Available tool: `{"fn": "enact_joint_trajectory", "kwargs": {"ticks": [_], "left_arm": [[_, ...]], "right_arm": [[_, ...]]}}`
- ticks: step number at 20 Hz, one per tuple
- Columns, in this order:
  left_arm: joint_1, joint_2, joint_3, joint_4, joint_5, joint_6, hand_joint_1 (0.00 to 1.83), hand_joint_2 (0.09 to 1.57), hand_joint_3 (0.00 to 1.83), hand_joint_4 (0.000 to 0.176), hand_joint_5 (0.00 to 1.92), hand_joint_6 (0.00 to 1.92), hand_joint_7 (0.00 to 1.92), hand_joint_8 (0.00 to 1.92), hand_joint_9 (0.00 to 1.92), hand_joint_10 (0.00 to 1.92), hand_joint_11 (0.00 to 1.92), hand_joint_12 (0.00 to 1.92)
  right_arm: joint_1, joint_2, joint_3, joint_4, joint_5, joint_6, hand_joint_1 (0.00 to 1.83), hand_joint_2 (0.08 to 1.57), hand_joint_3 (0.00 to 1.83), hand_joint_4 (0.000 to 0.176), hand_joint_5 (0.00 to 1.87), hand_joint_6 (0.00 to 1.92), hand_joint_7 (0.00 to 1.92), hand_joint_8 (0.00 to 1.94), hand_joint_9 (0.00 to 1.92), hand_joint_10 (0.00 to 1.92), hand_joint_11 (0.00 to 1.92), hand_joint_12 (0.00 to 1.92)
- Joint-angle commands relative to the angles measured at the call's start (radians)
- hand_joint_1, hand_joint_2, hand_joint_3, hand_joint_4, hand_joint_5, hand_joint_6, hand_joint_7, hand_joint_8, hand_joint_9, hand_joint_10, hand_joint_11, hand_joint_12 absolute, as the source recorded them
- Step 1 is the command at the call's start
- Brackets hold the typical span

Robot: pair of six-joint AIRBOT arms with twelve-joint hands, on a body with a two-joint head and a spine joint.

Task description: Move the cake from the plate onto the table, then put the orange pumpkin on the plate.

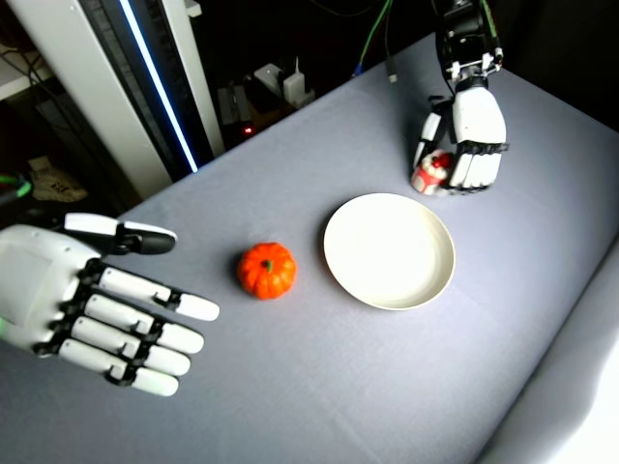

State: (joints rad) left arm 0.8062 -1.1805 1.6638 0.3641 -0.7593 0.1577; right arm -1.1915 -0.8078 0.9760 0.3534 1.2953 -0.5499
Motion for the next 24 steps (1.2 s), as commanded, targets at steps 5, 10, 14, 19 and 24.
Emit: {"fn": "enact_joint_trajectory", "kwargs": {"ticks": [5,10,14,19,24], "left_arm": [[-0.006,-0.005,0.003,-0.026,-0.075,-0.001,0.88,0.65,0.00,0.175,0.00,0.00,0.00,0.00,0.00,0.00,0.00,0.01],[-0.027,0.008,-0.017,-0.035,-0.100,-0.001,0.85,0.74,0.03,0.176,0.00,0.00,0.00,0.00,0.00,0.00,0.00,0.00],[-0.034,0.096,-0.091,-0.130,-0.191,-0.001,0.93,0.80,0.02,0.176,0.00,0.00,0.00,0.00,0.00,0.00,0.01,0.47],[0.012,0.236,-0.208,-0.327,-0.401,-0.001,0.81,0.86,0.01,0.176,0.00,0.00,0.00,0.00,0.00,0.00,0.00,0.03],[0.074,0.311,-0.276,-0.426,-0.516,-0.001,0.84,0.85,0.00,0.176,0.00,0.00,0.00,0.00,0.00,0.00,0.00,0.26]], "right_arm": [[0.006,0.003,0.000,0.012,0.122,0.011,0.81,0.92,0.00,0.062,0.14,0.01,0.00,0.00,0.00,0.00,0.00,0.00],[0.005,0.003,-0.001,0.012,0.121,0.011,0.81,0.92,0.00,0.034,0.13,0.00,0.00,0.00,0.00,0.00,0.00,0.00],[0.005,0.003,0.003,0.004,0.078,0.011,0.84,0.92,0.00,0.050,0.12,0.00,0.00,0.00,0.00,0.00,0.00,0.00],[0.076,0.000,0.028,-0.085,-0.062,0.011,0.73,0.79,0.00,0.138,0.00,0.00,0.00,0.00,0.00,0.00,0.05,0.03],[0.285,-0.025,0.097,-0.292,-0.360,0.009,0.74,0.78,0.00,0.160,0.00,0.00,0.00,0.00,0.00,0.00,0.00,0.00]]}}
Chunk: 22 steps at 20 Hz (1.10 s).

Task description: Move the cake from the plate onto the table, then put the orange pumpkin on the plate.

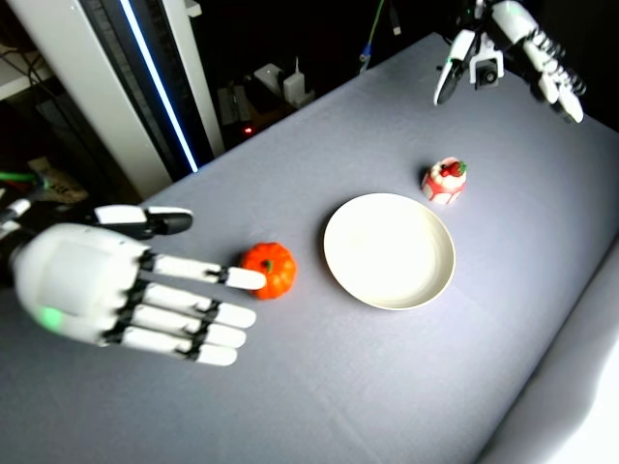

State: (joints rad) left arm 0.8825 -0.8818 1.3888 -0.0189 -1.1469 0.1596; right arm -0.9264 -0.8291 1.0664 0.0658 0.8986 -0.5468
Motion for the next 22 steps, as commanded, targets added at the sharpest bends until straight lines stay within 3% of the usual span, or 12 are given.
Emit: {"fn": "enact_joint_trajectory", "kwargs": {"ticks": [1,3,4,5,6,7,9,11,12,13,16,22], "left_arm": [[0.003,0.014,-0.003,-0.045,-0.130,-0.003,0.84,0.85,0.00,0.176,0.00,0.00,0.00,0.00,0.00,0.00,0.00,0.26],[0.020,0.014,-0.001,-0.048,-0.128,-0.003,0.85,0.87,0.00,0.176,0.00,0.00,0.00,0.00,0.00,0.00,0.00,0.38],[0.021,0.013,-0.001,-0.048,-0.126,-0.003,0.85,0.87,0.00,0.176,0.00,0.00,0.00,0.00,0.00,0.00,0.00,0.39],[0.020,0.011,-0.001,-0.046,-0.124,-0.003,0.84,0.86,0.00,0.176,0.00,0.00,0.00,0.00,0.00,0.00,0.00,0.42],[0.020,0.009,-0.001,-0.046,-0.122,-0.003,0.83,0.87,0.00,0.176,0.00,0.00,0.00,0.00,0.01,0.00,0.00,0.48],[0.020,0.008,0.000,-0.045,-0.118,-0.003,0.83,0.87,0.00,0.176,0.00,0.00,0.00,0.00,0.02,0.00,0.00,0.54],[0.020,0.002,0.003,-0.045,-0.115,-0.003,0.84,0.85,0.00,0.176,0.00,0.00,0.00,0.00,0.05,0.01,0.00,0.71],[0.020,-0.003,0.003,-0.042,-0.112,-0.003,0.88,0.86,0.00,0.176,0.00,0.00,0.00,0.00,0.02,0.00,0.00,0.62],[0.020,-0.005,0.003,-0.042,-0.112,-0.003,0.90,0.85,0.00,0.176,0.00,0.00,0.00,0.00,0.03,0.01,0.00,0.61],[0.019,-0.009,0.005,-0.042,-0.111,-0.003,0.93,0.83,0.00,0.176,0.00,0.00,0.00,0.00,0.03,0.01,0.00,0.77],[0.019,-0.013,0.006,-0.038,-0.108,-0.003,0.91,0.83,0.00,0.176,0.00,0.00,0.00,0.00,0.04,0.01,0.00,0.77],[0.018,-0.030,0.014,-0.023,-0.093,-0.003,0.92,0.82,0.01,0.176,0.00,0.00,0.00,0.00,0.09,0.02,0.00,0.90]], "right_arm": [[0.040,-0.013,0.015,-0.020,0.012,0.006,0.74,0.78,0.00,0.160,0.00,0.00,0.00,0.00,0.00,0.00,0.00,0.00],[0.123,-0.056,0.051,-0.108,-0.116,0.007,0.73,0.79,0.00,0.166,0.00,0.00,0.00,0.00,0.00,0.00,0.06,0.02],[0.155,-0.073,0.066,-0.148,-0.171,0.007,0.74,0.79,0.00,0.152,0.00,0.00,0.00,0.00,0.00,0.00,0.08,0.04],[0.173,-0.085,0.077,-0.174,-0.208,0.007,0.71,0.80,0.00,0.120,0.00,0.00,0.00,0.00,0.00,0.00,0.02,0.39],[0.186,-0.097,0.087,-0.198,-0.238,0.013,0.70,0.80,0.00,0.113,0.00,0.00,0.00,0.00,0.00,0.00,0.00,0.64],[0.197,-0.107,0.095,-0.218,-0.259,0.019,0.70,0.80,0.00,0.105,0.00,0.00,0.00,0.00,0.00,0.00,0.00,0.70],[0.207,-0.124,0.105,-0.237,-0.284,0.021,0.73,0.80,0.00,0.051,0.00,0.00,0.00,0.00,0.00,0.00,0.00,0.58],[0.210,-0.146,0.118,-0.256,-0.317,0.026,0.69,0.83,0.00,0.023,0.00,0.00,0.00,0.00,0.00,0.00,0.00,0.18],[0.210,-0.154,0.124,-0.261,-0.328,0.028,0.72,0.83,0.00,0.028,0.00,0.00,0.00,0.00,0.00,0.00,0.00,0.03],[0.210,-0.168,0.137,-0.277,-0.350,0.041,0.77,0.84,0.01,0.062,0.00,0.00,0.00,0.00,0.00,0.00,0.00,0.01],[0.210,-0.215,0.187,-0.333,-0.377,0.129,0.72,0.83,0.00,0.053,0.00,0.00,0.00,0.00,0.00,0.00,0.00,0.00],[0.210,-0.249,0.203,-0.354,-0.394,0.134,0.71,0.84,0.01,0.054,0.00,0.00,0.00,0.00,0.00,0.00,0.01,0.00]]}}
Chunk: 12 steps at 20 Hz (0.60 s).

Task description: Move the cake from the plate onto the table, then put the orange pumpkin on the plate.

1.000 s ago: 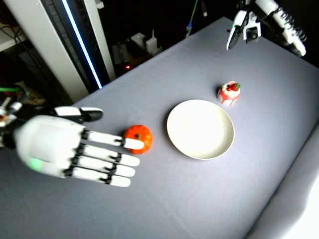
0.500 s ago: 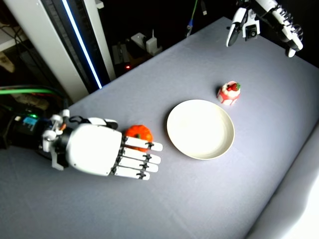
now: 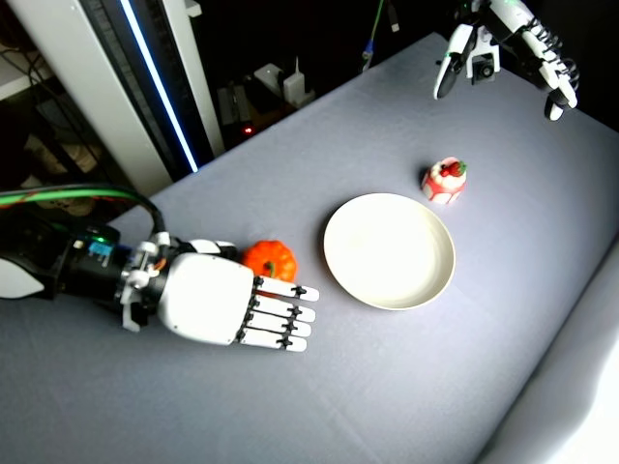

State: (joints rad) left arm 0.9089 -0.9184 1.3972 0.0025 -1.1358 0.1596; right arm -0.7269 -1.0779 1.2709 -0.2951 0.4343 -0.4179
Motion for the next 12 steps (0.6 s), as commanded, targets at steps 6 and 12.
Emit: {"fn": "enact_joint_trajectory", "kwargs": {"ticks": [6,12], "left_arm": [[-0.018,-0.017,0.019,-0.026,-0.087,-0.003,0.96,0.88,0.01,0.176,0.00,0.00,0.00,0.00,0.11,0.01,0.00,1.12],[-0.021,-0.025,0.024,-0.020,-0.082,-0.003,0.96,0.91,0.00,0.176,0.00,0.00,0.00,0.00,0.12,0.00,0.00,1.10]], "right_arm": [[0.022,-0.051,0.039,-0.133,0.019,0.116,1.18,1.13,0.03,0.000,0.71,0.98,0.92,0.99,0.82,0.96,0.61,1.60],[0.040,-0.051,0.041,-0.137,0.025,0.116,1.22,1.20,0.00,0.000,0.76,1.19,0.88,1.38,0.84,1.59,0.79,1.76]]}}
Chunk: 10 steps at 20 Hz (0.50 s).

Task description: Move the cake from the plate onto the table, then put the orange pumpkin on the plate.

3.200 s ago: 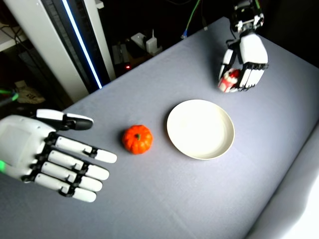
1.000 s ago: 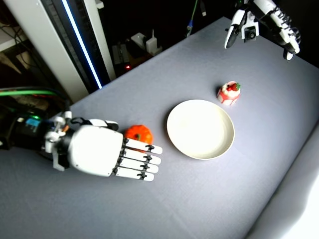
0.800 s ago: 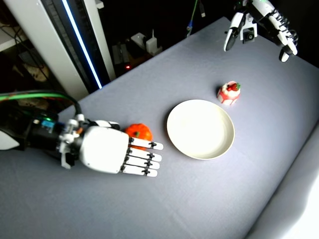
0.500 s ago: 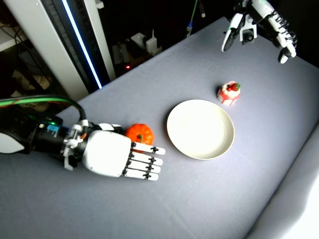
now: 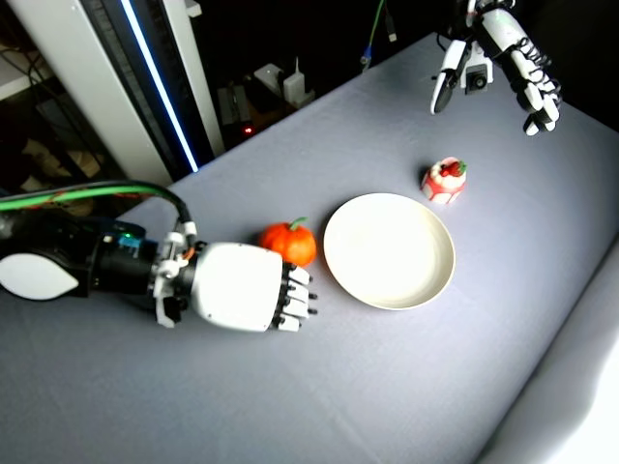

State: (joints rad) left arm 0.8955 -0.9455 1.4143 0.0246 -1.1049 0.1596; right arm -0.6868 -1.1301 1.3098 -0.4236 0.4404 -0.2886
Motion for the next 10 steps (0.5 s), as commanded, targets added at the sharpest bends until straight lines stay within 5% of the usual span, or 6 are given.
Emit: {"fn": "enact_joint_trajectory", "kwargs": {"ticks": [1,5,6,7,8,10], "left_arm": [[-0.007,0.002,0.007,-0.043,-0.113,-0.003,0.96,0.90,0.00,0.176,0.00,0.00,0.00,0.00,0.12,0.00,0.00,1.13],[-0.007,0.000,0.007,-0.043,-0.113,-0.003,0.98,0.90,0.00,0.176,0.00,0.00,0.00,0.00,0.09,0.00,0.00,1.01],[-0.006,-0.001,0.007,-0.043,-0.111,-0.003,1.00,0.90,0.00,0.176,0.00,0.00,0.00,0.00,0.08,0.01,0.00,0.95],[-0.005,-0.001,0.007,-0.043,-0.111,-0.003,1.00,0.90,0.00,0.176,0.00,0.00,0.00,0.00,0.08,0.01,0.00,0.95],[-0.001,-0.001,0.007,-0.043,-0.111,-0.003,1.02,0.92,0.00,0.176,0.00,0.00,0.00,0.00,0.06,0.00,0.00,0.93],[0.005,-0.001,0.005,-0.045,-0.113,-0.003,1.03,0.93,0.00,0.176,0.00,0.00,0.00,0.00,0.07,0.00,0.00,0.98]], "right_arm": [[0.003,0.003,0.001,-0.009,0.021,-0.013,1.22,1.19,0.00,0.000,0.77,1.18,0.91,1.33,0.85,1.53,0.79,1.72],[0.024,0.037,-0.017,-0.006,0.034,-0.013,1.22,1.17,0.00,0.000,0.79,1.17,0.96,1.19,0.84,1.36,0.78,1.63],[0.026,0.047,-0.024,-0.006,0.039,-0.013,1.16,1.15,0.00,0.000,0.87,1.13,0.78,0.91,0.68,1.19,0.56,1.68],[0.026,0.050,-0.025,-0.006,0.041,-0.013,1.16,1.15,0.00,0.000,0.87,1.13,0.78,0.91,0.68,1.19,0.56,1.68],[0.026,0.052,-0.027,-0.006,0.041,-0.013,1.03,0.97,0.00,0.000,0.63,0.39,0.61,0.36,0.45,0.84,0.22,1.57],[0.026,0.066,-0.036,-0.002,0.048,-0.013,1.00,0.93,0.00,0.000,0.64,0.20,0.61,0.17,0.43,0.61,0.14,1.52]]}}
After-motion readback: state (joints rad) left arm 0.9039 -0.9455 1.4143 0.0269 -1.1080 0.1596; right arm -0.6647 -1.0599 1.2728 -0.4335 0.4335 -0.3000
